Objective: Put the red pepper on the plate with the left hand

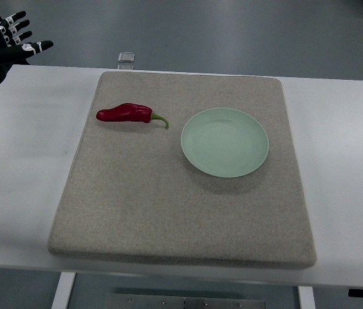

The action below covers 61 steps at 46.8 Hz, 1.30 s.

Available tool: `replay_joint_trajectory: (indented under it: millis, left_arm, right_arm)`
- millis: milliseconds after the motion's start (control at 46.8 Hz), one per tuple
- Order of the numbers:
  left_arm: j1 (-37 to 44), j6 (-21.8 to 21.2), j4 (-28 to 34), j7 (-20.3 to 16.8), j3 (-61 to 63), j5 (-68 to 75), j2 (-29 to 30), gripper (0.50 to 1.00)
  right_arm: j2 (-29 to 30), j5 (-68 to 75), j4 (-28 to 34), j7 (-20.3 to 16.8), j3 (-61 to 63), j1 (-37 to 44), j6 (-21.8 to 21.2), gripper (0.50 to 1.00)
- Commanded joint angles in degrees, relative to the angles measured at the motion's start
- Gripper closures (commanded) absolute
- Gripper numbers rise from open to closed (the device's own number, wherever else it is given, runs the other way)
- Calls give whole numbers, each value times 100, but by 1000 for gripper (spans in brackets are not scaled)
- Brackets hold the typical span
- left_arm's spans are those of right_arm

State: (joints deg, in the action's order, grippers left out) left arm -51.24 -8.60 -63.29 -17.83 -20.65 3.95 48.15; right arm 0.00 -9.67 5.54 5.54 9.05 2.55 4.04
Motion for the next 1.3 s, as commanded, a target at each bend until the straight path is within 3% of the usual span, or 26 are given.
replay_joint_trajectory:
  millis: [0,1282]
  left_arm:
    - [8,-1,1,-1,0,0,-25,500]
    - [-193,262,36,-71,-9,105,159,500]
  right_arm:
    - [0,1,0,0,0,0,0,568]
    - [0,1,0,0,0,0,0,568]
